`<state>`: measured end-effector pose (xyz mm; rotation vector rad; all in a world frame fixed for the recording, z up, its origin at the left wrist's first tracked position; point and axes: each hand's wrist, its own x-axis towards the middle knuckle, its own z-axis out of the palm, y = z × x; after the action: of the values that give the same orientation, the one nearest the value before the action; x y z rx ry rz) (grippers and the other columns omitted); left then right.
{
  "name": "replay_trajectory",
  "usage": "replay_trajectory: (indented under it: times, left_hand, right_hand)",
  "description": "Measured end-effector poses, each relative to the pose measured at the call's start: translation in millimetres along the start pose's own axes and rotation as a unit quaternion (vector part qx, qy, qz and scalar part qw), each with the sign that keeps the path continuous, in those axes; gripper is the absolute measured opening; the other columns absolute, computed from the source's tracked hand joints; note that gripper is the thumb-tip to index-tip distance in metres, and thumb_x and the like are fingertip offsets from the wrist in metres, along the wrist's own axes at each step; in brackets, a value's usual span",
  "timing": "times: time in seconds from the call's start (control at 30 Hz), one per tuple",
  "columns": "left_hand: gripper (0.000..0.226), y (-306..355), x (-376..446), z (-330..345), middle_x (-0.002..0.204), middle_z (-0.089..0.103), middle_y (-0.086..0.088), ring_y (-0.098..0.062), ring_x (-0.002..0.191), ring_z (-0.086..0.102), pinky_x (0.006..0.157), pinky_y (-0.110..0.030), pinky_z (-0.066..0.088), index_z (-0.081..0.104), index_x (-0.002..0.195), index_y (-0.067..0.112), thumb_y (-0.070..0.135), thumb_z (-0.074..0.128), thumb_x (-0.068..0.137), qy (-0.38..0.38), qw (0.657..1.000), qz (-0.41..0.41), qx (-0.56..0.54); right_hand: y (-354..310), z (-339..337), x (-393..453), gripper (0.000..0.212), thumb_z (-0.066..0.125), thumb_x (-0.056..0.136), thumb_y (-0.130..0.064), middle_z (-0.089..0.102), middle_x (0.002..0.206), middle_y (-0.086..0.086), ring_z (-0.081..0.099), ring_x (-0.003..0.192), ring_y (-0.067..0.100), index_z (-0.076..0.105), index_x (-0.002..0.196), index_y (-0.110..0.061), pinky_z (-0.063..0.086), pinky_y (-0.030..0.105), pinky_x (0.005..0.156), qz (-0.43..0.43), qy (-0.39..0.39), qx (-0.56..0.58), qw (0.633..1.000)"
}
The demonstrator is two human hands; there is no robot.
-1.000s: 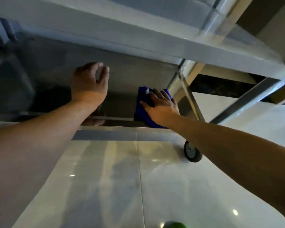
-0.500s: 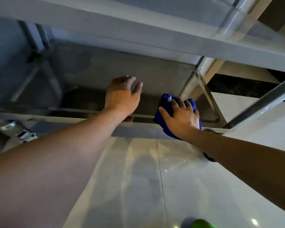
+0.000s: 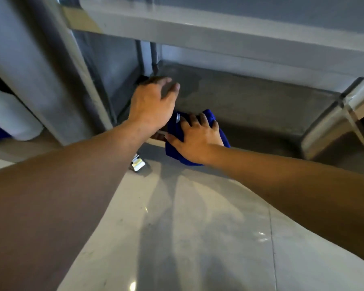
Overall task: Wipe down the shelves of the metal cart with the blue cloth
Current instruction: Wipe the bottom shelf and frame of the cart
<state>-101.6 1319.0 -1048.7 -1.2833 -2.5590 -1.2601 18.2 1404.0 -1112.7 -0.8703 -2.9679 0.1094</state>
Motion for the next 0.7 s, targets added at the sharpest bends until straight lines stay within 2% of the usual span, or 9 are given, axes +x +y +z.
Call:
replay_trajectory:
  times: [0.07,0.2,0.37,0.53,0.6,0.7]
  left_hand:
    - [0.043,-10.2,3.0,-22.7,0.109,0.071,0.001,-0.015,0.101,0.064,0.092,-0.035,0.052,0.066,0.123,0.022,0.05,0.046,0.096,0.01,1.0,0.002,-0.019]
    - [0.036,-25.4,1.3,-50.4,0.1,0.071,0.002,-0.013,0.096,0.063,0.088,-0.03,0.047,0.071,0.108,0.018,0.042,0.046,0.097,0.055,0.998,0.012,-0.002]
    - [0.043,-35.0,-5.7,-52.3,0.113,0.07,0.001,-0.013,0.106,0.062,0.095,-0.032,0.049,0.067,0.121,0.019,0.047,0.047,0.096,0.033,0.999,-0.011,0.01]
    - [0.043,-36.3,-6.5,-44.1,0.115,0.069,0.001,-0.013,0.107,0.061,0.098,-0.038,0.049,0.065,0.125,0.021,0.049,0.047,0.097,0.019,1.0,-0.025,0.0]
    - [0.043,-36.5,-5.0,-39.8,0.116,0.068,0.002,-0.012,0.107,0.061,0.098,-0.036,0.049,0.064,0.126,0.023,0.05,0.045,0.097,0.017,0.999,-0.028,0.003]
    - [0.043,-33.6,-2.1,-33.4,0.118,0.067,0.004,-0.007,0.106,0.058,0.097,-0.028,0.045,0.062,0.127,0.024,0.05,0.044,0.098,0.013,0.999,-0.022,0.019]
  right_hand:
    - [-21.7,1.4,13.5,0.085,0.014,0.089,-0.078,0.033,0.159,0.01,0.018,0.147,0.038,0.032,0.153,-0.025,0.017,0.067,0.112,-0.021,-0.008,0.002,1.0]
    - [-56.8,4.7,29.7,0.081,0.025,0.092,-0.076,0.031,0.159,0.011,0.016,0.148,0.039,0.025,0.155,-0.025,0.017,0.066,0.113,-0.069,-0.022,-0.013,0.997]
    - [-86.1,4.7,39.2,0.076,0.041,0.093,-0.068,0.031,0.159,0.008,0.017,0.148,0.038,0.025,0.154,-0.025,0.02,0.065,0.113,-0.109,-0.017,-0.018,0.994]
    - [-88.7,5.9,34.1,0.064,0.05,0.098,-0.052,0.037,0.157,0.004,0.021,0.148,0.032,0.031,0.153,-0.026,0.021,0.058,0.117,-0.163,0.007,-0.008,0.987]
    - [-85.5,10.6,26.2,0.06,0.055,0.098,-0.041,0.037,0.158,0.003,0.023,0.148,0.03,0.032,0.153,-0.028,0.022,0.054,0.117,-0.205,0.027,-0.012,0.978]
    - [-80.1,17.4,17.0,0.066,0.063,0.095,-0.031,0.037,0.159,0.001,0.024,0.148,0.03,0.032,0.153,-0.032,0.022,0.052,0.117,-0.249,0.053,0.004,0.967]
